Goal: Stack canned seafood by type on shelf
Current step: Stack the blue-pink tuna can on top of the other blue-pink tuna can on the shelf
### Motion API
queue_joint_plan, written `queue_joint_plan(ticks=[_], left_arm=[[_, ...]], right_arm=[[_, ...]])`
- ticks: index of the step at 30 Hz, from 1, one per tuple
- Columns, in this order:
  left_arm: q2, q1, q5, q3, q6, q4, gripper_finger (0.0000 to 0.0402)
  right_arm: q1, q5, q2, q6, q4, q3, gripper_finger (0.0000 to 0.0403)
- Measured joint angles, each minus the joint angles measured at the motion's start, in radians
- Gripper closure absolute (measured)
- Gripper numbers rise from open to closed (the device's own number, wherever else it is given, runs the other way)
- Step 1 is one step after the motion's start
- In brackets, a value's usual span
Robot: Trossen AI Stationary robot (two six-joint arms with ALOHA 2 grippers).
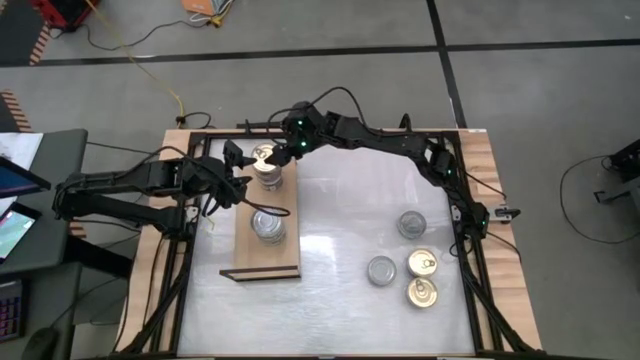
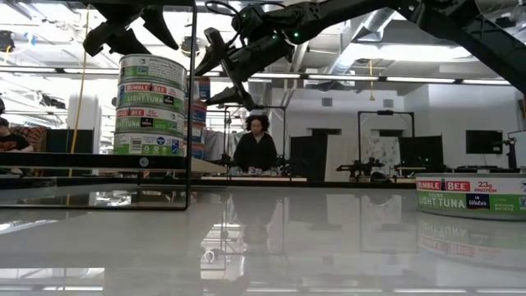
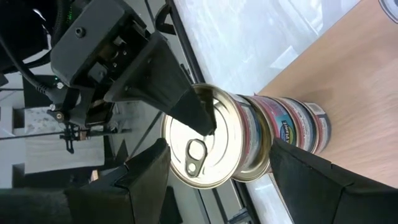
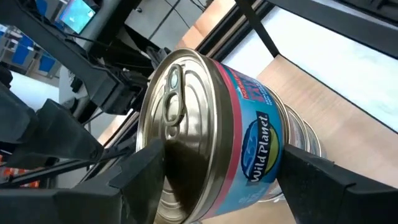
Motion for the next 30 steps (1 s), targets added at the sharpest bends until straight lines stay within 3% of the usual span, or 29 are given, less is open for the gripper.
queue_joint_plan(ticks=[17,30], left_arm=[[0.0,0.0,0.017,0.0,0.0,0.001,0.0141],[0.0,0.0,0.052,0.0,0.02,0.005,0.0141]], right_arm=[[0.012,-0.003,-0.002,-0.035,-0.021,0.003,0.0092],[0.026,0.061,-0.004,-0.071,-0.02,0.001,0.0092]])
